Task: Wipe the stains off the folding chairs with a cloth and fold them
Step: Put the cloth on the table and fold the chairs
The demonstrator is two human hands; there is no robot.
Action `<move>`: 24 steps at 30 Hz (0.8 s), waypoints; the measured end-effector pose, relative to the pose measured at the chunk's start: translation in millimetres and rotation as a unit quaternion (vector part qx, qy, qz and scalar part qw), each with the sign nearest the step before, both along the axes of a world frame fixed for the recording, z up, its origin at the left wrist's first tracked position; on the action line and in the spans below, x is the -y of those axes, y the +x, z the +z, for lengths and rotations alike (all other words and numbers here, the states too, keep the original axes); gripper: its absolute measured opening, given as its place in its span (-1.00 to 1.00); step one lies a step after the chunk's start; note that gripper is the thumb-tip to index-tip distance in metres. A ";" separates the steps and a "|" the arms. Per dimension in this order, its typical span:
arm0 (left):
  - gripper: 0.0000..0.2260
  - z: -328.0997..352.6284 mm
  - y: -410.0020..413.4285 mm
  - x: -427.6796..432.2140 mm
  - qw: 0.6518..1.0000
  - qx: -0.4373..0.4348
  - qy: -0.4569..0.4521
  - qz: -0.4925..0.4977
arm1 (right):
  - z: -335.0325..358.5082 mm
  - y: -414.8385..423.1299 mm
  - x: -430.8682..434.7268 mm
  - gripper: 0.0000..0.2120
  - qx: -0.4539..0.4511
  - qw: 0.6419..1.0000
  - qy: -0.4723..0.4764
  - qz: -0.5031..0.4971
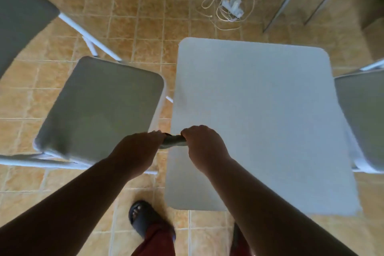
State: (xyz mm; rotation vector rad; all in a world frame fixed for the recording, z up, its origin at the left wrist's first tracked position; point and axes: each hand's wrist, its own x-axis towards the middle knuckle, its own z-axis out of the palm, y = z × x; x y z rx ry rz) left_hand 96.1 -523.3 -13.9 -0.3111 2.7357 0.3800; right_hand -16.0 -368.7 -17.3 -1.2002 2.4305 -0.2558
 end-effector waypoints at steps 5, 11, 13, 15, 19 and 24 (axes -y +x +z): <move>-0.53 -9.0 -84.3 -146.7 0.998 -0.017 0.018 -0.065 | -1.5 -60.3 -161.8 -0.71 -0.042 0.997 -0.008 -0.059; -0.49 -26.3 -156.6 -321.0 0.993 -0.008 0.001 -0.117 | -16.3 -112.3 -333.3 -0.74 -0.074 0.990 0.010 -0.122; -0.53 -42.1 -163.0 -365.3 0.988 -0.065 -0.007 -0.140 | -27.3 -122.0 -372.3 -0.72 -0.080 0.988 -0.005 -0.134; -0.66 -63.0 -159.7 -395.4 0.981 -0.093 -0.013 -0.171 | -44.9 -123.0 -404.2 -0.71 -0.107 0.986 -0.028 -0.122; -0.55 -99.6 -132.8 -426.7 0.986 -0.037 -0.008 -0.163 | -86.4 -103.3 -448.4 -0.50 -0.086 0.994 0.028 -0.055; -0.20 -102.5 -112.8 -431.5 0.987 0.025 -0.012 -0.159 | -95.5 -71.2 -460.1 -0.23 -0.055 0.990 0.123 -0.049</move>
